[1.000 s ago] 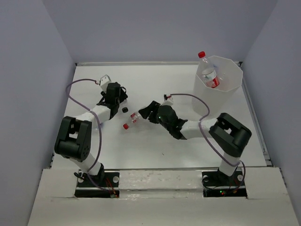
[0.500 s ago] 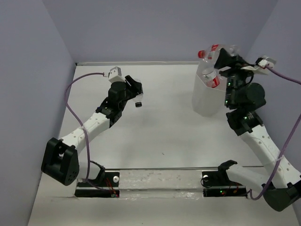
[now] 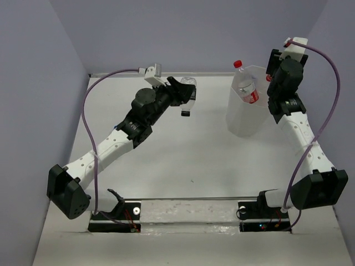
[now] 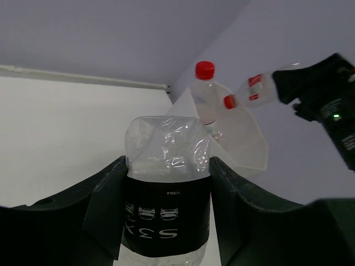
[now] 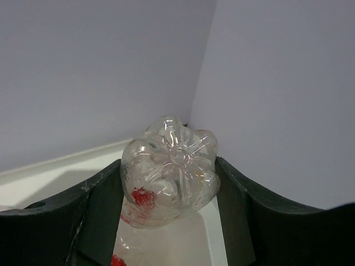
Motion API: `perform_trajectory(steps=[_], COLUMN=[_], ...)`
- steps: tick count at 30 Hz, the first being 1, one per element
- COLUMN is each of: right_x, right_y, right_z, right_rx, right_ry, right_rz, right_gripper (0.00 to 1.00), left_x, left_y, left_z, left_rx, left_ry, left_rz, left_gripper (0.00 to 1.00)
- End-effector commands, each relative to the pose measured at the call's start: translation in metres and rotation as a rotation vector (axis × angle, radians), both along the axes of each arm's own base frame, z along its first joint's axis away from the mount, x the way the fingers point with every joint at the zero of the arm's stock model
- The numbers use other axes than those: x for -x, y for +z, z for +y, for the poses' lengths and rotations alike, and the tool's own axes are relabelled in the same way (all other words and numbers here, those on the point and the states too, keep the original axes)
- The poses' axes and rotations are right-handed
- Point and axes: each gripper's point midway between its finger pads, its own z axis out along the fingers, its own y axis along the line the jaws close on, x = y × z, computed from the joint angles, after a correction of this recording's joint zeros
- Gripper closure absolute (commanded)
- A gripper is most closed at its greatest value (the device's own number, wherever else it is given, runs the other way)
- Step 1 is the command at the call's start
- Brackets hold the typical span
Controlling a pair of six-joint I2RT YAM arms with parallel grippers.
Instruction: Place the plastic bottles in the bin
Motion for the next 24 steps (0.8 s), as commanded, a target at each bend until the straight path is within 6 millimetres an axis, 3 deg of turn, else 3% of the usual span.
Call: perform_trajectory(steps=[1, 6, 8, 9, 10, 11, 13, 14, 17, 18, 19, 20, 21, 22, 23, 24], right_x=[0.005, 0.002, -0.002, -0.003, -0.004, -0.006, -0.004, -0.003, 0.017, 0.023, 0.033, 0.052, 0.051, 0.073, 0.081, 0.091], right_y=[0.007, -0.022, -0.033, -0.047, -0.045, -0.052, -0.045, -0.038, 0.001, 0.011, 0.021, 0.039, 0.033, 0.049, 0.042, 0.043], right_z=[0.007, 0.017, 0.023, 0.025, 0.025, 0.026, 0.029, 0.034, 0.048, 0.052, 0.058, 0.06, 0.065, 0.065, 0.068, 0.068], right_rx=[0.023, -0.043, -0.057, -0.073, -0.076, -0.079, -0.086, -0.101, -0.153, -0.172, -0.194, -0.227, -0.243, -0.256, -0.294, -0.306], right_ry=[0.057, 0.108, 0.14, 0.143, 0.147, 0.147, 0.162, 0.193, 0.284, 0.309, 0.348, 0.373, 0.393, 0.415, 0.428, 0.441], right_rz=[0.032, 0.067, 0.088, 0.138, 0.133, 0.16, 0.178, 0.167, 0.097, 0.077, 0.063, 0.006, 0.016, -0.039, -0.039, -0.056], right_gripper=[0.61, 0.59, 0.42, 0.19, 0.19, 0.05, 0.0, 0.0, 0.0, 0.0, 0.04, 0.08, 0.12, 0.17, 0.39, 0.51], left_x=[0.017, 0.023, 0.025, 0.026, 0.027, 0.026, 0.028, 0.023, 0.021, 0.023, 0.017, 0.018, 0.015, 0.012, 0.003, 0.0], left_y=[0.074, 0.102, 0.102, 0.112, 0.115, 0.11, 0.122, 0.113, 0.12, 0.136, 0.126, 0.14, 0.14, 0.14, 0.126, 0.128], left_z=[-0.022, -0.049, -0.062, -0.065, -0.069, -0.08, -0.088, -0.098, -0.121, -0.124, -0.138, -0.142, -0.146, -0.151, -0.164, -0.168], left_rx=[0.076, 0.086, 0.079, 0.086, 0.085, 0.074, 0.072, 0.051, 0.039, 0.058, 0.037, 0.056, 0.054, 0.052, 0.03, 0.032], left_ry=[-0.084, -0.13, -0.152, -0.154, -0.159, -0.17, -0.166, -0.168, -0.173, -0.172, -0.177, -0.18, -0.179, -0.179, -0.174, -0.169], left_rz=[-0.168, -0.226, -0.228, -0.246, -0.251, -0.246, -0.27, -0.258, -0.277, -0.302, -0.293, -0.311, -0.313, -0.314, -0.3, -0.303], left_gripper=[0.6, 0.6, 0.6, 0.6, 0.6, 0.6, 0.6, 0.61, 0.61, 0.61, 0.61, 0.61, 0.61, 0.61, 0.61, 0.61])
